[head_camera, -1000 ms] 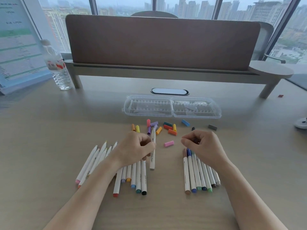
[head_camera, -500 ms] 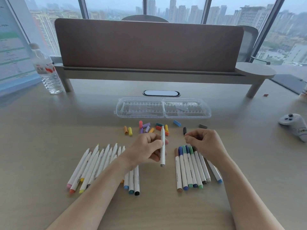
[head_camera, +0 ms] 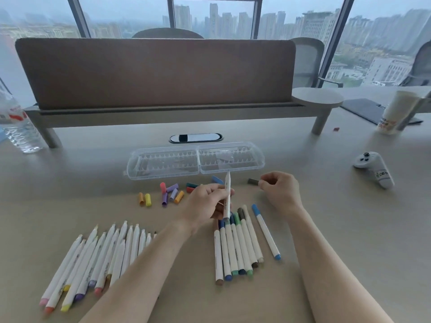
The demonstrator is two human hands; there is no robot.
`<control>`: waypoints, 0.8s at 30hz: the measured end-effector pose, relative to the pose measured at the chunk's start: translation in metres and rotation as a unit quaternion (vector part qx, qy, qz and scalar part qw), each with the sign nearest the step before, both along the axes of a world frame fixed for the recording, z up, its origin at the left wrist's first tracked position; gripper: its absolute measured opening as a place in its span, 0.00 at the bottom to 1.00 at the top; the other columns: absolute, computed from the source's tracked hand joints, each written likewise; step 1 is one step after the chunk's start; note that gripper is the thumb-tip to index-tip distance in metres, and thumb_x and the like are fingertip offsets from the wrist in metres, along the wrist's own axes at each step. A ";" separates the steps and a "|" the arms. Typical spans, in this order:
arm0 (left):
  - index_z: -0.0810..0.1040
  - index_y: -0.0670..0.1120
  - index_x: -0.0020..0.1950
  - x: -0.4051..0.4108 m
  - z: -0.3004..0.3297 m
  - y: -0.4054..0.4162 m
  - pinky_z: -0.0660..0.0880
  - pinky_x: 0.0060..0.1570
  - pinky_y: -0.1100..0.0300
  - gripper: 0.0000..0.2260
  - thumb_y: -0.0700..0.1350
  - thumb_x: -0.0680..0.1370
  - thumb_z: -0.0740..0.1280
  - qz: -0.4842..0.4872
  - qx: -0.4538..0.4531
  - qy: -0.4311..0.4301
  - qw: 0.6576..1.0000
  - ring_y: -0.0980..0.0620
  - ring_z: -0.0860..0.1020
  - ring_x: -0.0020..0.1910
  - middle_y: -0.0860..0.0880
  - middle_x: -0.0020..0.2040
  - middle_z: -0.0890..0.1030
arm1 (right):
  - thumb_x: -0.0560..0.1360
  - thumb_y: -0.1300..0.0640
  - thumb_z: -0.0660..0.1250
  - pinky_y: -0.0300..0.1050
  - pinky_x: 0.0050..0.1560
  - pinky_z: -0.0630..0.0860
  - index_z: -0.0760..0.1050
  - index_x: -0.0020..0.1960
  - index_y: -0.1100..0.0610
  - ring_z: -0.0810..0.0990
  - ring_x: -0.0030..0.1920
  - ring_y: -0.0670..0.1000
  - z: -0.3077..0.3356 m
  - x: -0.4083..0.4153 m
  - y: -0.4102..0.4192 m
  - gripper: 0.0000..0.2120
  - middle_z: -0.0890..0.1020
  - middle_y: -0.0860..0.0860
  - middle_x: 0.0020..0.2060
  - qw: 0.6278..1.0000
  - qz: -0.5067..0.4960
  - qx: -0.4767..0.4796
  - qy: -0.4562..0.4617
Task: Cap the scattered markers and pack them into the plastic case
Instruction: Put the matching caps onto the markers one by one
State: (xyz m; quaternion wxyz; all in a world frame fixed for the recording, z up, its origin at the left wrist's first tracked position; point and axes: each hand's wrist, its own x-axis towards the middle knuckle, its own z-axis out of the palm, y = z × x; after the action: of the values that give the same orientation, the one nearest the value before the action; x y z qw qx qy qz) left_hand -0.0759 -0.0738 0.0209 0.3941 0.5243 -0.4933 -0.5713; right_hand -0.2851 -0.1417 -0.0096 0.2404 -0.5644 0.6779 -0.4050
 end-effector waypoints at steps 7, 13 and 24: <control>0.83 0.45 0.56 0.003 -0.002 -0.001 0.74 0.36 0.63 0.10 0.46 0.84 0.63 0.012 -0.013 -0.020 1.000 0.57 0.81 0.36 0.48 0.44 0.87 | 0.74 0.49 0.72 0.45 0.55 0.73 0.81 0.62 0.50 0.78 0.53 0.55 -0.014 0.008 -0.021 0.17 0.78 0.52 0.52 0.980 0.067 0.009 0.187; 0.81 0.43 0.58 0.012 0.000 0.009 0.73 0.39 0.59 0.10 0.45 0.84 0.63 -0.005 -0.026 -0.026 0.999 0.54 0.82 0.38 0.45 0.47 0.87 | 0.78 0.55 0.69 0.40 0.46 0.72 0.84 0.51 0.51 0.79 0.43 0.46 -0.011 0.008 -0.006 0.06 0.83 0.46 0.44 0.986 0.113 -0.024 0.120; 0.79 0.36 0.55 0.058 -0.001 0.046 0.76 0.34 0.61 0.20 0.50 0.73 0.72 -0.020 0.001 0.045 0.999 0.50 0.81 0.36 0.40 0.43 0.85 | 0.80 0.61 0.65 0.38 0.34 0.69 0.81 0.52 0.64 0.71 0.34 0.48 0.014 0.042 0.047 0.07 0.83 0.58 0.40 0.873 0.264 0.087 -0.400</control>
State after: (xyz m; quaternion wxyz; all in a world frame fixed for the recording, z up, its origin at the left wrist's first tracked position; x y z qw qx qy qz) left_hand -0.0180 -0.0274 0.0200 0.4037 0.4886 -0.4854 -0.6023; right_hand -0.2432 -0.0946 0.0048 0.6376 -0.4886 0.3820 -0.4569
